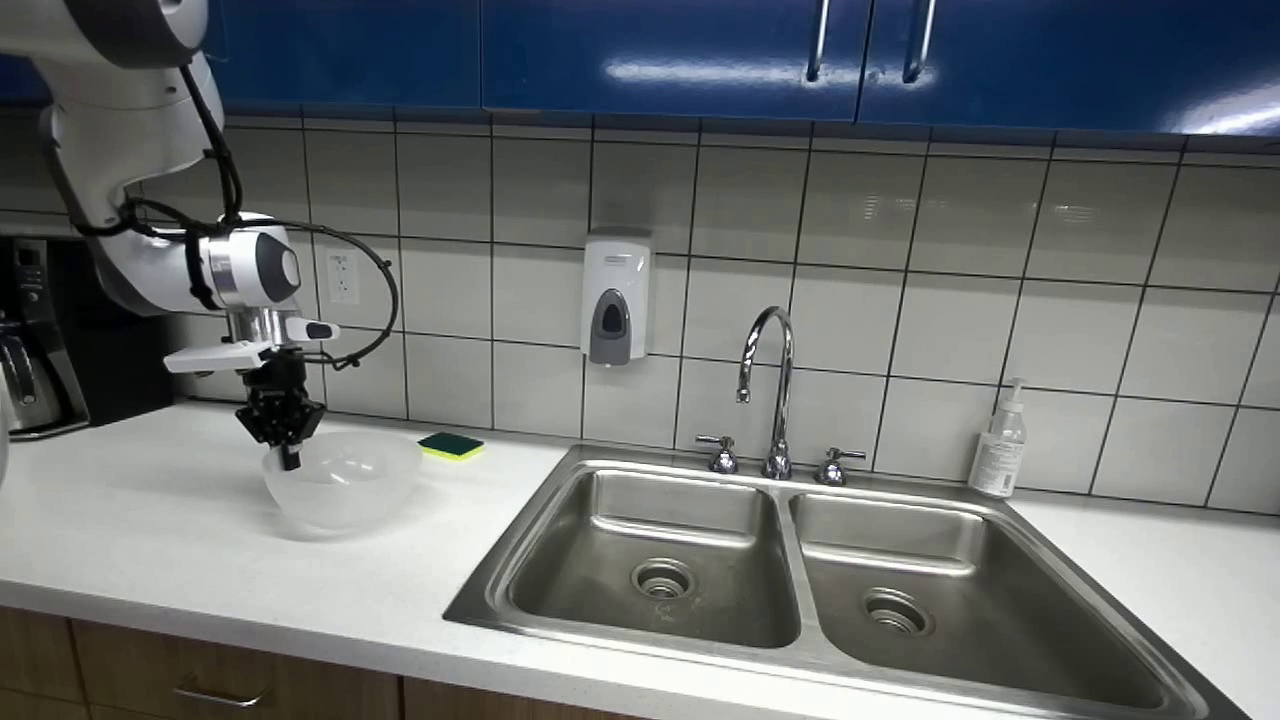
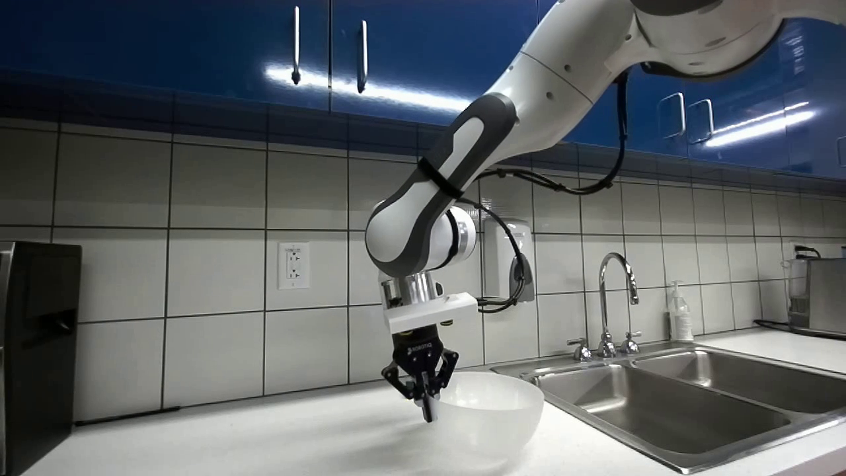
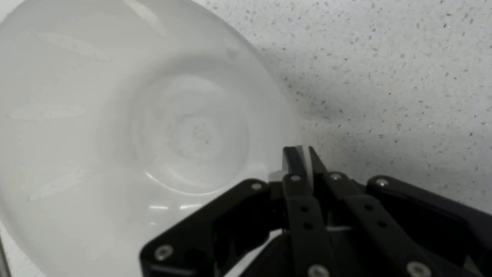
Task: Put the bowl inside the sink
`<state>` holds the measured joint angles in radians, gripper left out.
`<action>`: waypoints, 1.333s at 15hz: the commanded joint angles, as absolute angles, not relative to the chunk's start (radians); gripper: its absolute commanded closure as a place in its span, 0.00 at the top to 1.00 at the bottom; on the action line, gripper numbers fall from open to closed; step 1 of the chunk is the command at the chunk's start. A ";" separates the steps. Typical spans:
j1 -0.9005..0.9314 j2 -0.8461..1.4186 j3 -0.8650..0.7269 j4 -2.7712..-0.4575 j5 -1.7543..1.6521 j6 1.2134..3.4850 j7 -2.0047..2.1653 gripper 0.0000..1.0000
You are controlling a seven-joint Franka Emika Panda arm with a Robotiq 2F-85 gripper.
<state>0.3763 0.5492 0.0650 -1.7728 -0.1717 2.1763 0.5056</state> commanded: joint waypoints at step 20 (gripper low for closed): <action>0.168 0.247 -0.047 -1.981 -0.276 2.089 0.447 0.01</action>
<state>0.2273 0.2806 -0.0398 -1.9604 -0.2688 2.0934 0.4993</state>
